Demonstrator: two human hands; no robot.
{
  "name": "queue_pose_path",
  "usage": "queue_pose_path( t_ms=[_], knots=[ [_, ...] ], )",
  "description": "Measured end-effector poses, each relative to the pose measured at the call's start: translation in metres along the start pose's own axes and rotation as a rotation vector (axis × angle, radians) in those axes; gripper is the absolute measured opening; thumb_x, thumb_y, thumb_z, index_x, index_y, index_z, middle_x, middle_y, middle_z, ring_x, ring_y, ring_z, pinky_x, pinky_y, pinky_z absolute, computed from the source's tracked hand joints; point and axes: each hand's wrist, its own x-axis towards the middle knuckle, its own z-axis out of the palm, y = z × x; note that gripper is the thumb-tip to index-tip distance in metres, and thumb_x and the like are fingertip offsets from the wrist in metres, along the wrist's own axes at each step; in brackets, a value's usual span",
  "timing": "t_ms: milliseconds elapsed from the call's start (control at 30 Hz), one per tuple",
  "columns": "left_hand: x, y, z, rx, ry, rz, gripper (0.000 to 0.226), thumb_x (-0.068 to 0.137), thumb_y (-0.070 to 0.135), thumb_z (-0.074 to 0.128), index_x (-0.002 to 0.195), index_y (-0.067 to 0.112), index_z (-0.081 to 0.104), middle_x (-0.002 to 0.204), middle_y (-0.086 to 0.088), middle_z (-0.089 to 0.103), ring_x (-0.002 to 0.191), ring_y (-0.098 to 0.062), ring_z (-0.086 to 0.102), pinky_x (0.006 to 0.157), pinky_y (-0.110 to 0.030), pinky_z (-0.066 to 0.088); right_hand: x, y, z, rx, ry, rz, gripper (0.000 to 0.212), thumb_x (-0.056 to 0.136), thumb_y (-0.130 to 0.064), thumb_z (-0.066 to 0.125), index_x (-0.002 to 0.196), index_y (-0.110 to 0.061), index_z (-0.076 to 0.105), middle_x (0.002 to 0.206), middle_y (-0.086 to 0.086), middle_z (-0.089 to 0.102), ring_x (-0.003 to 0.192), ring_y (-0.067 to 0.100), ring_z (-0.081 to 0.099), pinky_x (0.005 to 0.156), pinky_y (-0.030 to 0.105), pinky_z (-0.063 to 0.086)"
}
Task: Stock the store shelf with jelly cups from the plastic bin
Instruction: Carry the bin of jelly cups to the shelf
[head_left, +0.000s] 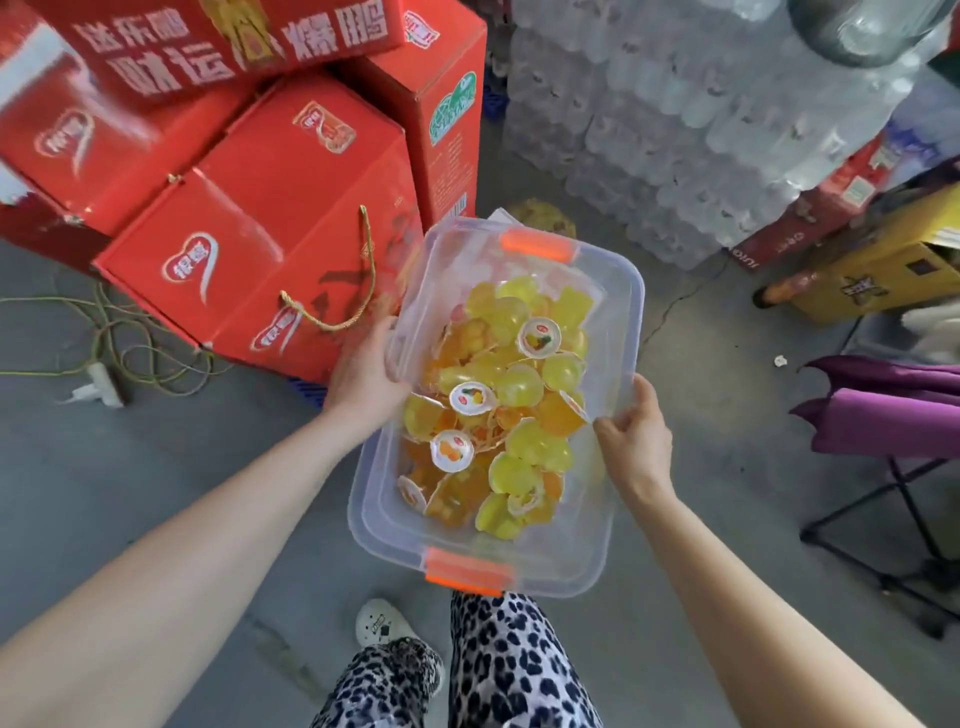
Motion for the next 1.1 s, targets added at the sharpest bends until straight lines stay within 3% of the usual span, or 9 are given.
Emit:
queue_pose_path(
  t_ms=[100,200,300,367,567,733,900,1100],
  knots=[
    [-0.050,-0.013,0.001,-0.128,0.029,-0.074,0.069,0.075,0.000,0.064,0.137,0.021,0.043,0.085,-0.001,0.059,0.080,-0.016,0.057,0.067,-0.027,0.041,-0.031,0.012,-0.010,0.021,0.027,-0.050,0.056,0.082,-0.012,0.053,0.132,-0.033,0.044,0.071,-0.005,0.056,0.081,0.023,0.056,0.077,0.038,0.049],
    [-0.101,-0.039,-0.003,-0.234,0.032,-0.104,0.067,0.075,-0.001,0.064,0.134,0.024,0.045,0.071,0.002,0.051,0.066,-0.012,0.051,0.062,-0.028,0.043,-0.071,0.024,-0.009,0.044,0.025,-0.116,0.052,0.082,-0.011,0.056,0.129,-0.030,0.045,0.071,-0.007,0.053,0.075,0.018,0.053,0.072,0.035,0.047],
    [-0.156,-0.079,-0.013,-0.320,0.037,-0.125,0.066,0.073,-0.004,0.066,0.131,0.023,0.049,0.070,0.000,0.047,0.061,-0.016,0.050,0.063,-0.043,0.052,-0.122,0.031,-0.001,0.052,-0.016,-0.190,0.046,0.081,-0.009,0.057,0.121,-0.030,0.048,0.071,-0.006,0.055,0.069,0.016,0.053,0.066,0.031,0.045],
    [-0.197,-0.108,-0.021,-0.355,0.061,-0.136,0.064,0.074,-0.004,0.066,0.129,0.023,0.049,0.071,-0.002,0.045,0.061,-0.017,0.049,0.062,-0.045,0.053,-0.158,0.033,0.010,0.044,-0.056,-0.236,0.042,0.081,-0.008,0.057,0.115,-0.032,0.048,0.079,-0.004,0.063,0.073,0.017,0.059,0.067,0.032,0.049],
    [-0.322,-0.207,-0.058,-0.452,0.206,-0.251,0.065,0.075,-0.007,0.067,0.128,0.024,0.048,0.073,-0.002,0.044,0.063,-0.017,0.047,0.055,-0.031,0.047,-0.265,0.026,0.078,-0.023,-0.183,-0.362,0.039,0.080,-0.007,0.058,0.112,-0.027,0.050,0.087,-0.008,0.063,0.084,0.019,0.063,0.070,0.033,0.051],
    [-0.411,-0.296,-0.096,-0.476,0.345,-0.415,0.062,0.075,-0.006,0.065,0.126,0.026,0.049,0.071,0.000,0.044,0.061,-0.016,0.045,0.060,-0.031,0.042,-0.340,0.006,0.154,-0.153,-0.345,-0.478,0.035,0.078,-0.007,0.059,0.105,-0.025,0.047,0.085,-0.002,0.059,0.086,0.027,0.061,0.076,0.040,0.052],
    [-0.490,-0.372,-0.124,-0.520,0.512,-0.573,0.057,0.076,-0.004,0.064,0.118,0.031,0.049,0.073,-0.001,0.046,0.062,-0.015,0.045,0.057,-0.024,0.039,-0.403,-0.027,0.236,-0.261,-0.488,-0.608,0.042,0.080,-0.011,0.062,0.118,-0.022,0.050,0.102,0.002,0.062,0.091,0.023,0.060,0.078,0.037,0.051],
    [-0.558,-0.458,-0.148,-0.681,0.704,-0.742,0.065,0.074,-0.004,0.066,0.130,0.025,0.048,0.070,0.000,0.040,0.058,-0.016,0.042,0.056,-0.030,0.040,-0.469,-0.079,0.341,-0.299,-0.680,-0.812,0.037,0.082,-0.022,0.069,0.114,-0.026,0.052,0.078,-0.010,0.056,0.066,0.011,0.054,0.066,0.033,0.044]
  ],
)
